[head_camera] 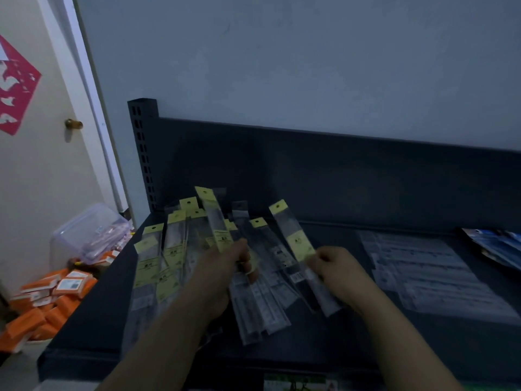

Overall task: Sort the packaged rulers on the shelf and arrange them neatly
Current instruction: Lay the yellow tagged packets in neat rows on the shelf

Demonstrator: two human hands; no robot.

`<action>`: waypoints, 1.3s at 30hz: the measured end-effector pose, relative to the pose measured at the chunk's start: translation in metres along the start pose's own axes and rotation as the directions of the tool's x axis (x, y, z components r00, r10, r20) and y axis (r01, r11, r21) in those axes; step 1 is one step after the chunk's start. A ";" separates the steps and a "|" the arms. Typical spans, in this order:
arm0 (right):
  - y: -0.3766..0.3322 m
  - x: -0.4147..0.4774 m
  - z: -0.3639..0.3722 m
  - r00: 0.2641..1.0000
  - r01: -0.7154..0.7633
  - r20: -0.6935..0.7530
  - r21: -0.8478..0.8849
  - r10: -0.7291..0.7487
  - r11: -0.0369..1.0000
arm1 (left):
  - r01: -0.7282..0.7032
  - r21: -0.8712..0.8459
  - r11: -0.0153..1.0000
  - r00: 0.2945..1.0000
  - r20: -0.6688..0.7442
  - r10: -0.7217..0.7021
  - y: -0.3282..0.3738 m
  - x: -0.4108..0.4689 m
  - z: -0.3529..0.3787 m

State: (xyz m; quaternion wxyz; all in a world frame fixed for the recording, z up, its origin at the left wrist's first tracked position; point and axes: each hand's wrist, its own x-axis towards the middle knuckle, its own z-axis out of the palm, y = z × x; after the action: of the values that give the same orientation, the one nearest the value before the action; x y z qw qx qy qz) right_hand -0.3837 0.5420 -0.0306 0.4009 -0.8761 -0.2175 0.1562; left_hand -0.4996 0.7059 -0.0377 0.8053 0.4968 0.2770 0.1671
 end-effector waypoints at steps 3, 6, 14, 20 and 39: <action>-0.018 -0.014 0.007 0.979 -0.025 0.194 0.430 -0.065 0.902 | -0.031 0.058 0.998 0.998 0.051 0.028 -0.003 -0.006 0.011; -0.026 -0.019 0.019 0.939 -0.015 0.310 0.465 -0.146 0.885 | -0.029 -0.051 0.998 0.998 0.055 0.032 -0.004 -0.012 0.021; -0.010 -0.012 0.019 0.999 -0.020 -0.032 -0.473 0.005 0.881 | -0.136 -0.124 0.983 0.991 -0.036 0.132 0.011 -0.016 -0.005; -0.011 -0.002 0.011 0.984 -0.132 0.066 -0.367 0.167 0.921 | -0.051 -0.215 0.975 0.998 -0.058 0.039 0.007 -0.018 -0.016; -0.034 -0.024 0.046 0.954 0.255 0.223 -0.247 -0.201 0.935 | -0.124 -0.199 0.972 0.987 -0.122 0.101 0.018 -0.024 -0.036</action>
State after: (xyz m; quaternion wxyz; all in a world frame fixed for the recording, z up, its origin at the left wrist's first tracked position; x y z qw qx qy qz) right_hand -0.4336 0.5794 -0.0312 0.2685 -0.8721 -0.3757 0.1616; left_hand -0.5402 0.7260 -0.0277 0.8248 0.4156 0.2740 0.2680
